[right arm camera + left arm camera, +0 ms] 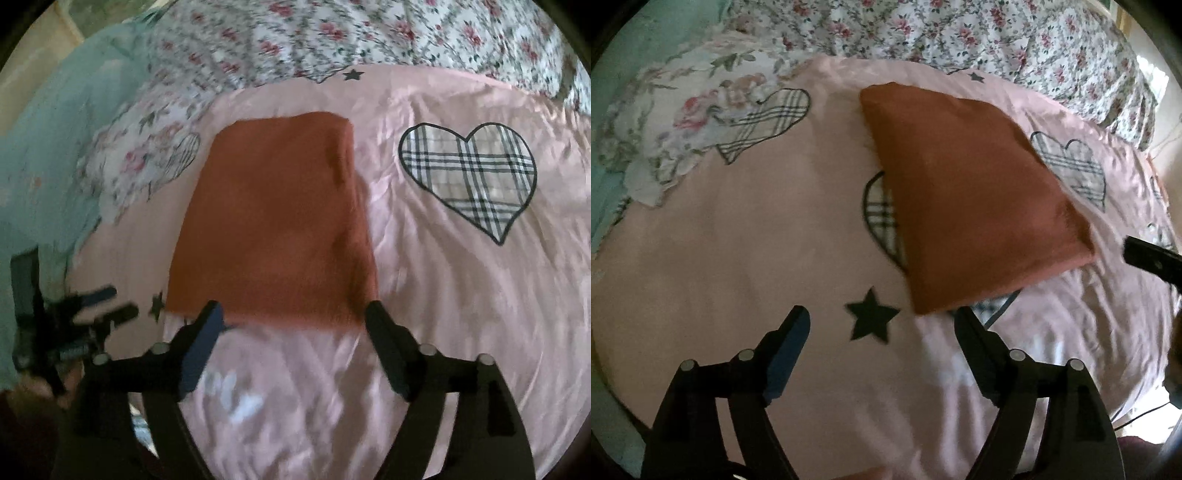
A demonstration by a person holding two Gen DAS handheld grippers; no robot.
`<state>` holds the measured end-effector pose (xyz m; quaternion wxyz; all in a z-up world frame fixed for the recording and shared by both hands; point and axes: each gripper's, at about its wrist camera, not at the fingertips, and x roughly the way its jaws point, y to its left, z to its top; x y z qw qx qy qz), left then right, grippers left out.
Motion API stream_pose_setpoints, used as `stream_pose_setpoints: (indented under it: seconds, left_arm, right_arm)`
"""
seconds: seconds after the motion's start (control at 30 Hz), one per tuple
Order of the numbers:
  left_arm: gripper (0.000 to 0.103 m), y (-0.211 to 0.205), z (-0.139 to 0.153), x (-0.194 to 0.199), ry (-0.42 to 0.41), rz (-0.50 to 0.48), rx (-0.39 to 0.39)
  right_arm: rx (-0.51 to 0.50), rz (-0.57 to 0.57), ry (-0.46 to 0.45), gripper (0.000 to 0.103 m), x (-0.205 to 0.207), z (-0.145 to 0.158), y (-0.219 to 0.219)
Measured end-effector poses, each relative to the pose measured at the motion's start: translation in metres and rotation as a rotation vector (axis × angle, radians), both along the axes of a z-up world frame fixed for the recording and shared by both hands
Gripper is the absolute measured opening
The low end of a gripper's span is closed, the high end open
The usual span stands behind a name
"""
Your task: Fold small clothes
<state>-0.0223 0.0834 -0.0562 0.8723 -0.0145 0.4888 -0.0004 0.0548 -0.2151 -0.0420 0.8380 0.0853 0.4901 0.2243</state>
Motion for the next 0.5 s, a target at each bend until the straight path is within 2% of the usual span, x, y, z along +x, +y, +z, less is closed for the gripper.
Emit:
stream_pose_setpoints:
  seconds: [0.23,0.33,0.5]
  left_arm:
    - [0.084,0.001,-0.016,-0.021,0.043,-0.029,0.087]
    - [0.084,-0.004,-0.018,-0.029,0.037,-0.057,0.129]
    - [0.085,-0.014,-0.014,-0.037,0.022,-0.106,0.125]
  right_arm:
    - [-0.070,0.047,-0.011,0.091,-0.044,-0.007,0.002]
    - [-0.091,0.045,0.004,0.092,-0.058,-0.012,0.002]
    - [-0.113,0.041,0.026,0.093,-0.072,-0.018,0.004]
